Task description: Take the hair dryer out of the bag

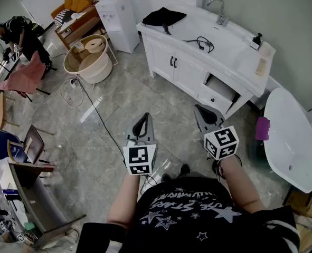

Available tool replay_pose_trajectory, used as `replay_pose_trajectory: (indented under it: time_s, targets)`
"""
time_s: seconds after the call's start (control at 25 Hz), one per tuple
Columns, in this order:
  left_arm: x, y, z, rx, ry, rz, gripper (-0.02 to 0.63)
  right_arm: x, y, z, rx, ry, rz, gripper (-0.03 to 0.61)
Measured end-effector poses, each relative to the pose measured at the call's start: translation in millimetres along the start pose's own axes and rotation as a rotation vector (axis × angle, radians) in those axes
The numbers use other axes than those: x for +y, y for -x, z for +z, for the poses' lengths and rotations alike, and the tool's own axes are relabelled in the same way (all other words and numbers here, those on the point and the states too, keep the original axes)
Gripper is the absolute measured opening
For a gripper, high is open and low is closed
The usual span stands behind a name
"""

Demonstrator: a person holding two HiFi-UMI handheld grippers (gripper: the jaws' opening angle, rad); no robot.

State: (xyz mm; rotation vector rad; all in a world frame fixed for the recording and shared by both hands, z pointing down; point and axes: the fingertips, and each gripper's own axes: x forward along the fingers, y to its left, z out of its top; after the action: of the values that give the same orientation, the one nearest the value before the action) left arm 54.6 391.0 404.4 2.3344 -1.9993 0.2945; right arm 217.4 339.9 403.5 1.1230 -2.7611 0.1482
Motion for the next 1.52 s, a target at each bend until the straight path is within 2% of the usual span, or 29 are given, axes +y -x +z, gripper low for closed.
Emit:
replay_pose_trajectory:
  time_s: [0.48, 0.88, 1.16, 1.32, 1.52]
  targets:
    - [-11.8, -22.6, -1.7, 0.024, -0.001, 0.021, 0.011, -37.6, 10.8, -5.2, -0.019, -0.03, -0.008, 0.005]
    - [-18.0, -50.1, 2.1, 0.036, -0.038, 0.094, 0.011, -95.7, 4.4, -27.0, -0.006, -0.137, -0.005, 0.006]
    - [-3.9, -76.4, 1.4, 0.046, -0.002, 0.133, 0.011, -108.2, -16.4, -31.6, 0.01, -0.162, 0.031, 0.006]
    - [5.4, -98.0, 5.6, 0.05, 0.006, 0.114, 0.011, -112.9, -33.7, -27.4, 0.024, -0.143, 0.034, 0.006]
    - [25.7, -145.3, 10.1, 0.024, 0.003, 0.062, 0.011, -134.0, -71.0, -21.0, 0.023, -0.135, -0.011, 0.006]
